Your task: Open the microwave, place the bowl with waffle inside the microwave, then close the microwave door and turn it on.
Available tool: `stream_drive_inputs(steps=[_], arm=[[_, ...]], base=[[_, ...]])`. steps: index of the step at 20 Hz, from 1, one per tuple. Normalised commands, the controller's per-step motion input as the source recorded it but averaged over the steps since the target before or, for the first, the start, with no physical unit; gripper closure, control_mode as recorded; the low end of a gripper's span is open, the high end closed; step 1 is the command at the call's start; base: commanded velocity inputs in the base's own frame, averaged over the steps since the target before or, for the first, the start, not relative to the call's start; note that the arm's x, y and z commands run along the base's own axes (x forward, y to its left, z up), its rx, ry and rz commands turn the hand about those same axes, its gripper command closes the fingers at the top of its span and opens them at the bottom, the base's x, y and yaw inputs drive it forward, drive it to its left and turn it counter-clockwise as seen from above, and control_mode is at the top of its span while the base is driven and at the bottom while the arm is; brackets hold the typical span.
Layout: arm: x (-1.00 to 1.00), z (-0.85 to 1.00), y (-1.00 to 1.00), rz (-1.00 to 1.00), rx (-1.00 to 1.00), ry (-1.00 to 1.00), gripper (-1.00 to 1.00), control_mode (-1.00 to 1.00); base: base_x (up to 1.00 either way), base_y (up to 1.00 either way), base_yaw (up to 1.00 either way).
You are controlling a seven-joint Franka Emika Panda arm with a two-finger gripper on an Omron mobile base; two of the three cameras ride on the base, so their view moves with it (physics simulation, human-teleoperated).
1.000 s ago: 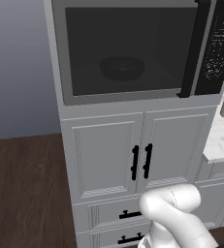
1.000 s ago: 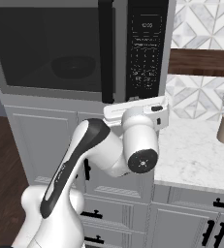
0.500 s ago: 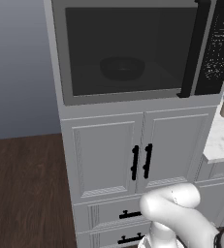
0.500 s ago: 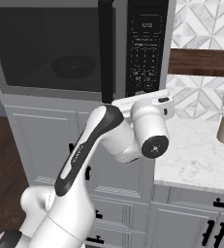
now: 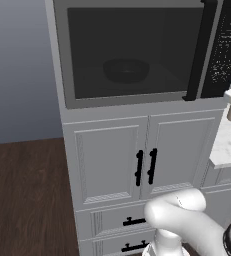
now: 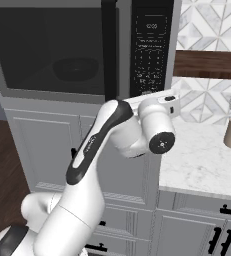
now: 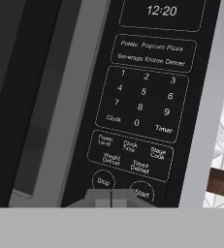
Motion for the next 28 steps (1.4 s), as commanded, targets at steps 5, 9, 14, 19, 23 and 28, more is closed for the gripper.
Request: stream_drive_inputs(steps=[5, 9, 14, 19, 23, 28], arm=[[0.04, -0.02, -0.12, -0.02, -0.01, 0.0, 1.0, -1.0], [0.08, 0.0, -0.12, -0.03, -0.01, 0.0, 1.0, -1.0], [0.08, -0.06, 0.0, -0.03, -0.03, 0.05, 1.0, -1.0], [0.02, -0.01, 0.0, -0.03, -0.02, 0.04, 1.0, -1.0], [0.08, 0.0, 0.0, -0.03, 0.0, 0.0, 1.0, -1.0], [0.16, -0.05, 0.0, -0.04, 0.0, 0.0, 1.0, -1.0]], base=[[0.0, 0.0, 0.0], [0.0, 0.0, 0.0], [0.0, 0.0, 0.0], [0.0, 0.0, 0.0], [0.0, 0.0, 0.0], [0.0, 0.0, 0.0]])
